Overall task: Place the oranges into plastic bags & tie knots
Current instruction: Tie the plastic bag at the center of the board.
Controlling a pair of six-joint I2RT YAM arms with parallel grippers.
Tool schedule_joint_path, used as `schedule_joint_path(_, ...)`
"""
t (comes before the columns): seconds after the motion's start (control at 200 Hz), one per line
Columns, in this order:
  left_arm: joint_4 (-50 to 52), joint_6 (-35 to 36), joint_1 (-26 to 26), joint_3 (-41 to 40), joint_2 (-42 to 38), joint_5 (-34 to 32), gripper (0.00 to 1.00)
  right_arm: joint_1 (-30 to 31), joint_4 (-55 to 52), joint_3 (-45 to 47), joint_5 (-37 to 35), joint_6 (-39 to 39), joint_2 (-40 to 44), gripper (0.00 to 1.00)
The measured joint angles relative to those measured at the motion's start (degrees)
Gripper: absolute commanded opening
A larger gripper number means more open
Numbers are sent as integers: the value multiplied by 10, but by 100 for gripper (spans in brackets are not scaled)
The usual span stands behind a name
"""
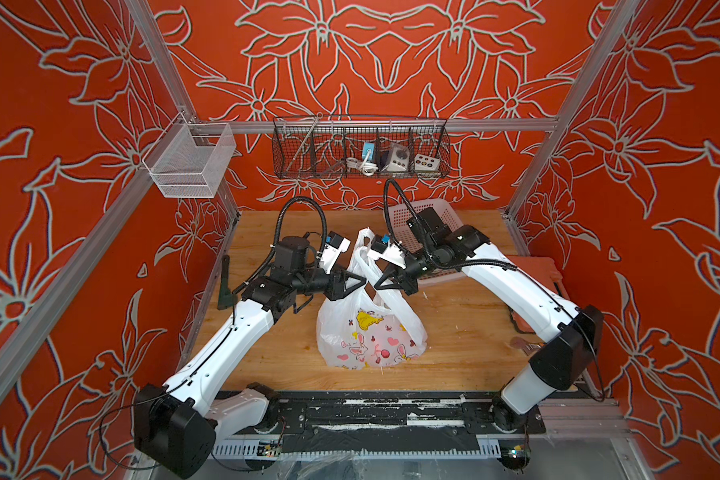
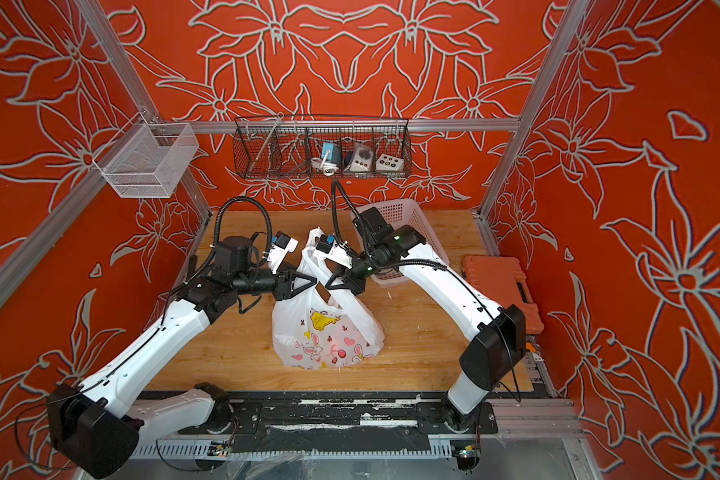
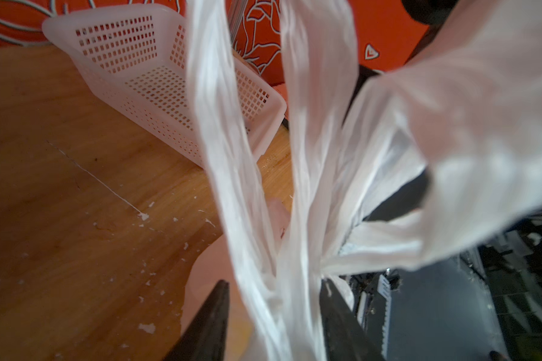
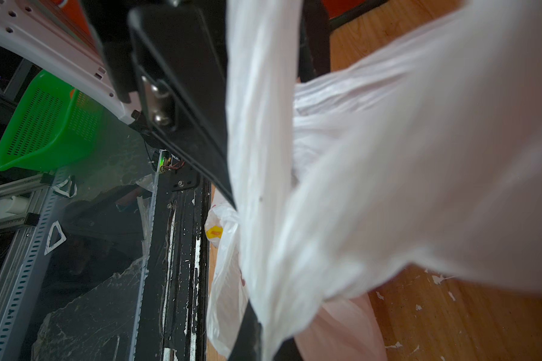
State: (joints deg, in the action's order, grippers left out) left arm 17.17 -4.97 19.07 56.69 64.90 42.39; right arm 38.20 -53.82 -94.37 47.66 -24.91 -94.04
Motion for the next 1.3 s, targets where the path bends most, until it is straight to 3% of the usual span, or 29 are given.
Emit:
schedule_joint_path(0.135, 1, 0, 0, -3, -10, 0, 62, 9, -9, -14, -2, -1, -12, 0)
schedule_joint_path(0.691, -21, -6, 0, -4, -10, 29, 66, 32, -17, -25, 4, -2, -33, 0)
schedule_joint_path(0.831, -24, -5, 0, -5, -9, 33, 53, 34, -19, -28, 4, -3, -35, 0)
schedule_joint_path(1.106, -31, -7, 0, -11, -8, 37, 13, 34, -25, -43, 3, -4, -38, 0)
schedule_joint_path(1.266, -35, -10, 0, -13, -8, 41, 2, 34, -24, -43, 0, -3, -38, 0)
schedule_joint_path(1.301, -37, -12, 0, -13, -8, 40, 0, 34, -24, -43, -2, -3, -38, 7)
